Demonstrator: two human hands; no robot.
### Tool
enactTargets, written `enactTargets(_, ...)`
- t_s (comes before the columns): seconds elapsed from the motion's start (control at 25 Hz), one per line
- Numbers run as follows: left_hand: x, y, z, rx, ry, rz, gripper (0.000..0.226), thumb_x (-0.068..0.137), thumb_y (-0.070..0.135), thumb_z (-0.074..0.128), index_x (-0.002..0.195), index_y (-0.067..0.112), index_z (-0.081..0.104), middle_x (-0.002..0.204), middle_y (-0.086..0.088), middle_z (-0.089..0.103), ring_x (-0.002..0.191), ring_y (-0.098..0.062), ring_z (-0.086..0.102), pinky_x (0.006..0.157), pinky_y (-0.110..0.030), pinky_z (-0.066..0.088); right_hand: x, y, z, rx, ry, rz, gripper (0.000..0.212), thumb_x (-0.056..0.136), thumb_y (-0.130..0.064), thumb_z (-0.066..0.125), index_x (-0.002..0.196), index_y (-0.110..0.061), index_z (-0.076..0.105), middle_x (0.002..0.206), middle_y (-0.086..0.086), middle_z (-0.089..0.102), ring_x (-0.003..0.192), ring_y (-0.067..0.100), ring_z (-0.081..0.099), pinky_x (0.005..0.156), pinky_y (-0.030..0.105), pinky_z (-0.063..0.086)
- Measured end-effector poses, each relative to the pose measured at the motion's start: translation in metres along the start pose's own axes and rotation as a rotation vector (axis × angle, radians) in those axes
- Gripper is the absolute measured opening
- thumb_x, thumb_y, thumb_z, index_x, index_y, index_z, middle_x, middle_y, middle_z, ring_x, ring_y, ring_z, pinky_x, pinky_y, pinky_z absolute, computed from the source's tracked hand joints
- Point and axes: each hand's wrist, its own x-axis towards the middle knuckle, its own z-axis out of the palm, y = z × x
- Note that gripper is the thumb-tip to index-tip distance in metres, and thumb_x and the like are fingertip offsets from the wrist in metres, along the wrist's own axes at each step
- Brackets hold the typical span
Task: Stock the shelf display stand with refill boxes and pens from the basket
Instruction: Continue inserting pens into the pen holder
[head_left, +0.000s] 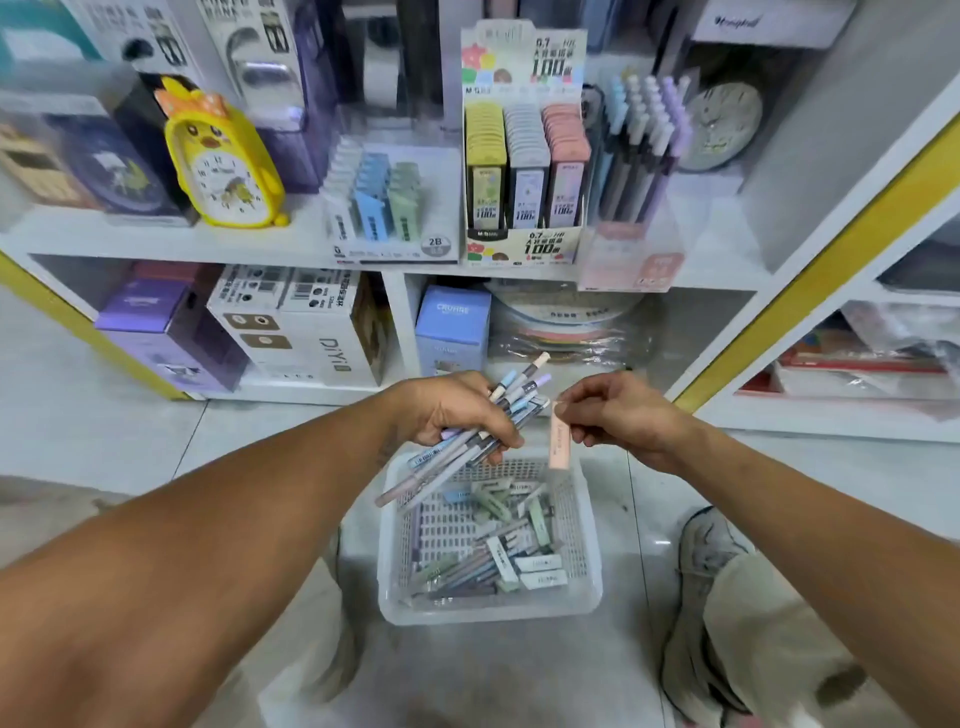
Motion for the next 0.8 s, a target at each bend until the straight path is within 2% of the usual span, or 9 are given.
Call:
enactTargets(0.24, -0.085, 0.095, -0.009, -0.016, 0.108, 0.092, 0.01, 0.082, -0.003, 0.071, 0.083, -0.003, 0.062, 0.066, -0.019, 0.067, 0.056, -0.024, 0.066, 0.053, -0.031, 0.057, -0.067, -0.109, -0.035, -0.019, 0.011, -0.333, 0.019, 0.088, 0.008, 0.067, 0.106, 0.009, 0.063, 0.085, 0.03, 0.07, 0.068, 0.026, 0.071, 0.063, 0.029, 0.061)
enactTargets(0.36, -0.115, 0.129, -0.012, -0.112, 0.182, 0.142, 0.011, 0.081, -0.003, 0.072, 0.077, -0.005, 0.063, 0.063, -0.02, 0.068, 0.052, -0.024, 0.066, 0.049, -0.029, 0.057, -0.089, -0.151, -0.042, -0.067, 0.088, -0.448, 0.014, 0.087, 0.011, 0.066, 0.102, 0.01, 0.065, 0.082, 0.028, 0.071, 0.067, 0.025, 0.071, 0.068, 0.03, 0.063)
enactTargets(0.48, -0.131, 0.155, -0.019, -0.246, 0.216, 0.198, 0.01, 0.083, -0.001, 0.07, 0.076, -0.005, 0.063, 0.061, -0.017, 0.067, 0.05, -0.02, 0.065, 0.05, -0.026, 0.058, -0.099, -0.187, -0.051, 0.007, 0.144, -0.5, 0.011, 0.089, 0.013, 0.061, 0.09, 0.002, 0.061, 0.078, 0.024, 0.07, 0.064, 0.026, 0.07, 0.062, 0.028, 0.061)
enactTargets(0.64, -0.139, 0.182, -0.035, -0.337, 0.197, 0.252, 0.014, 0.089, 0.001, 0.062, 0.075, 0.001, 0.06, 0.055, -0.011, 0.064, 0.044, -0.014, 0.062, 0.044, -0.022, 0.054, -0.094, -0.218, -0.063, 0.025, 0.201, -0.548, 0.006, 0.091, 0.005, 0.065, 0.091, 0.0, 0.061, 0.08, 0.021, 0.074, 0.066, 0.027, 0.071, 0.066, 0.035, 0.061)
enactTargets(0.8, -0.141, 0.181, -0.059, -0.422, 0.249, 0.258, 0.017, 0.09, 0.001, 0.061, 0.074, 0.002, 0.058, 0.055, -0.01, 0.064, 0.044, -0.013, 0.062, 0.045, -0.023, 0.055, -0.072, -0.232, -0.056, -0.023, 0.238, -0.577, 0.003, 0.089, 0.0, 0.069, 0.09, -0.001, 0.066, 0.081, 0.019, 0.075, 0.062, 0.022, 0.07, 0.06, 0.03, 0.058)
